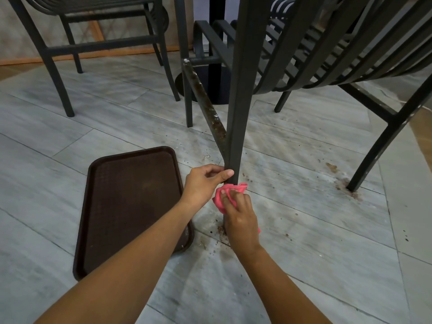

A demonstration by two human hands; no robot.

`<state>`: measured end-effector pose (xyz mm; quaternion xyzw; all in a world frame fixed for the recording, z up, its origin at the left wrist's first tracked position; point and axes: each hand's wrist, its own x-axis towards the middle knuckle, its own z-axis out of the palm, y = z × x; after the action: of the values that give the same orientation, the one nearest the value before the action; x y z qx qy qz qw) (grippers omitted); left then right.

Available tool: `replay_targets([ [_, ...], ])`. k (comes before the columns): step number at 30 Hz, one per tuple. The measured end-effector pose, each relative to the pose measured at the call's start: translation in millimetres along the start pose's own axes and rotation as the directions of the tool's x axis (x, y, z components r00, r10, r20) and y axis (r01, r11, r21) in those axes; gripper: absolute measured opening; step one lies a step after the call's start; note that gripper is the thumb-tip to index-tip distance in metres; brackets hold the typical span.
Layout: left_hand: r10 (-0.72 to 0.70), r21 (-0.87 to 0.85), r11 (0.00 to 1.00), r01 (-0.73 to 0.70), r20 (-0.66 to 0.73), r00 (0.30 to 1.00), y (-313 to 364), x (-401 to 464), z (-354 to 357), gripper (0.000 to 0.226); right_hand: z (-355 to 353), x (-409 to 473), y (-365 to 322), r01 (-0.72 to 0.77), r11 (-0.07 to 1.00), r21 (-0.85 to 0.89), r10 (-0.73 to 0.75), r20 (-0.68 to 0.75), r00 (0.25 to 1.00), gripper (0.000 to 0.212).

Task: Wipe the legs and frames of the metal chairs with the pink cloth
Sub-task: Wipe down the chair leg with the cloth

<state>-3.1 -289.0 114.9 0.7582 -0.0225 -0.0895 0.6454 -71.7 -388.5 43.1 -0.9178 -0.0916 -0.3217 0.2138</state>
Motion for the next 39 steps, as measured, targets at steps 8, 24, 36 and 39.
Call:
replay_targets([
  [8, 0.036, -0.012, 0.999, -0.037, -0.024, 0.999, -13, 4, 2, 0.023, 8, -14, 8, -0.021, 1.0, 0.011, 0.021, 0.02, 1.0, 0.069],
  [24, 0.061, 0.02, 0.998, -0.06, -0.014, 0.998, -22, 2, 5, 0.017, 14, -32, 18, -0.021, 1.0, 0.022, 0.019, 0.104, 0.994, 0.061],
  [36, -0.022, 0.144, 0.989, 0.017, 0.036, 0.999, -31, 3, -2, 0.024, -25, -37, 24, 0.156, 0.982, -0.103, -0.113, 0.335, 0.936, 0.056],
  [39, -0.022, 0.156, 0.988, 0.015, 0.04, 0.999, -30, 5, -2, 0.025, -34, -30, 23, 0.381, 0.913, -0.146, -0.304, 0.379, 0.874, 0.037],
])
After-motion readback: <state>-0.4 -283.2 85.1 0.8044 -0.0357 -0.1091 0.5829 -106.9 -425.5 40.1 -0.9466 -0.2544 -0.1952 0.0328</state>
